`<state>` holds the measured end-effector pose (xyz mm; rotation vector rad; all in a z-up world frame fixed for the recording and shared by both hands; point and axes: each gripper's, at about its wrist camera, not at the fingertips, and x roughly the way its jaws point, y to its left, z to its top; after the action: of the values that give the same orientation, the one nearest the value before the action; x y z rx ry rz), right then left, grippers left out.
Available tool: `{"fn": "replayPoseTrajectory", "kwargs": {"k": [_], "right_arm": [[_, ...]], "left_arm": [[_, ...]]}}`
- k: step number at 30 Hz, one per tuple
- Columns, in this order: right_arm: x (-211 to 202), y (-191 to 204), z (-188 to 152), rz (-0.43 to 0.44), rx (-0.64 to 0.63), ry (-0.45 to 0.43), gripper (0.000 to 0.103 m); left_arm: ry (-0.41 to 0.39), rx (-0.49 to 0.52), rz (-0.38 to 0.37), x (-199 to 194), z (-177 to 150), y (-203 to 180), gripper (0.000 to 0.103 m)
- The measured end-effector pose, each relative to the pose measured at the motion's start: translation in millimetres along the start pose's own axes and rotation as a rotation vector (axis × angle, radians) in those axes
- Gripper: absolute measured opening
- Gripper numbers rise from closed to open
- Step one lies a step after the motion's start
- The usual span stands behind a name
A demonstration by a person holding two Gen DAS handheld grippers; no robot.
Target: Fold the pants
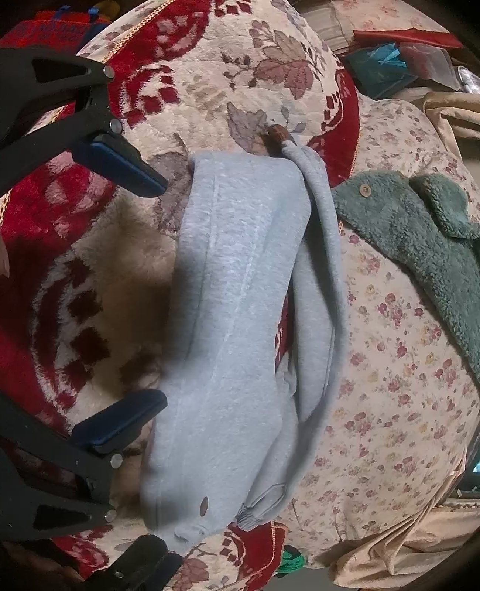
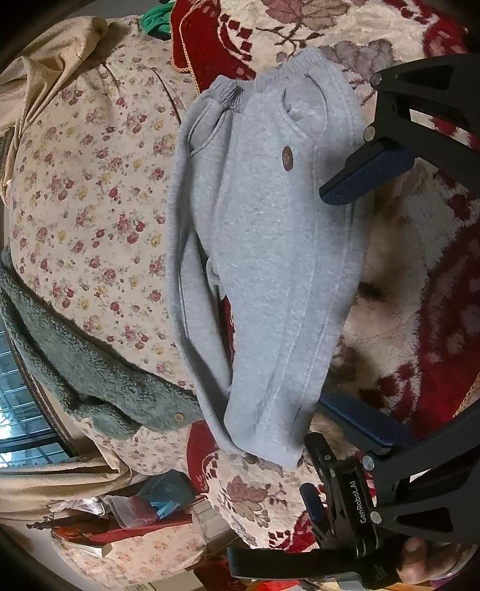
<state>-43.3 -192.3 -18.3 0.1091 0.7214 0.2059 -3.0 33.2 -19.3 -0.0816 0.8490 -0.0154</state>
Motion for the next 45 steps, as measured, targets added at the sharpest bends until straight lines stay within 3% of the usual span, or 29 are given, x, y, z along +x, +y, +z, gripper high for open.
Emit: {"fn": "replayPoseTrajectory", "kwargs": {"k": [45], "right_arm": [[6.0, 4.7, -4.9, -0.004, -0.005, 0.021, 0.103]], "left_arm": [[0.005, 0.006, 0.002, 0.8, -0.2, -9.5, 0.103]]}}
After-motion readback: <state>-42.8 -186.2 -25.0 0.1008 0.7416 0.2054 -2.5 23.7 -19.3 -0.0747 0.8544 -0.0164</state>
